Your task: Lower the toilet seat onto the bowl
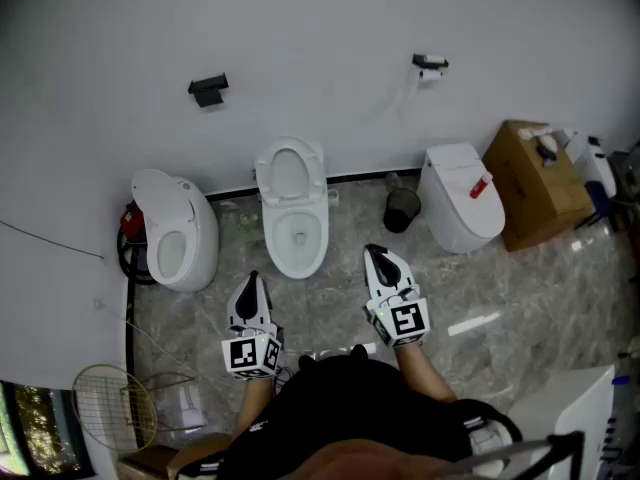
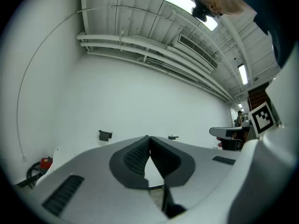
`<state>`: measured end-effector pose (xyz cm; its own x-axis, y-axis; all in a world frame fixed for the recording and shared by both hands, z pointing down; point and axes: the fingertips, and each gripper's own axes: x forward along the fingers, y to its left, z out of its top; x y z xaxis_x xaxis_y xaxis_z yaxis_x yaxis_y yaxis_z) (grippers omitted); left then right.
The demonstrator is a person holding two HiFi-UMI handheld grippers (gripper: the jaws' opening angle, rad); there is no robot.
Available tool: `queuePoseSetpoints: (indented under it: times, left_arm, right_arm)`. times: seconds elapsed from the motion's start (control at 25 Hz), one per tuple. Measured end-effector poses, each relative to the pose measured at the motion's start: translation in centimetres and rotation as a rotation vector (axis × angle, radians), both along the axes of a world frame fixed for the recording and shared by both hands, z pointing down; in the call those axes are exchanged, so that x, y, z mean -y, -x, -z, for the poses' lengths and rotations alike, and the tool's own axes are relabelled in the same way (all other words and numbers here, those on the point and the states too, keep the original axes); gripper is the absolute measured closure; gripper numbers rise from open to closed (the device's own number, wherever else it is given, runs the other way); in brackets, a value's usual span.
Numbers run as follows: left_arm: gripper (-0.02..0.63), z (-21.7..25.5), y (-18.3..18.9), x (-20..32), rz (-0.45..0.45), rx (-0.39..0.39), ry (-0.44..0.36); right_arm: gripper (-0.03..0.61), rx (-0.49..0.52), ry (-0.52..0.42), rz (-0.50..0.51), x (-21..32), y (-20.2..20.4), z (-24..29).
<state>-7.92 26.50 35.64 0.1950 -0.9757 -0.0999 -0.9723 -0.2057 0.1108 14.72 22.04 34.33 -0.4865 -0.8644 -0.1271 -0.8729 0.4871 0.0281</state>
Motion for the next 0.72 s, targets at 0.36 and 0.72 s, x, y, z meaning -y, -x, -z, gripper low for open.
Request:
queuePoseSetpoints:
  times: [0.36,0.72]
  left_arm:
    - [0.604,-0.14,0.07,0.25,0.001,0.005,0.009]
    - [0.604,-0.46,-0.33,0.39,0.001,0.026,0.026]
  right_arm:
    - [0.569,0.013,0.006,-0.008,0.16,-0.24,0.05]
    - [0.565,0.025,0.014,-0.016,0.24,-0.84,-0.47]
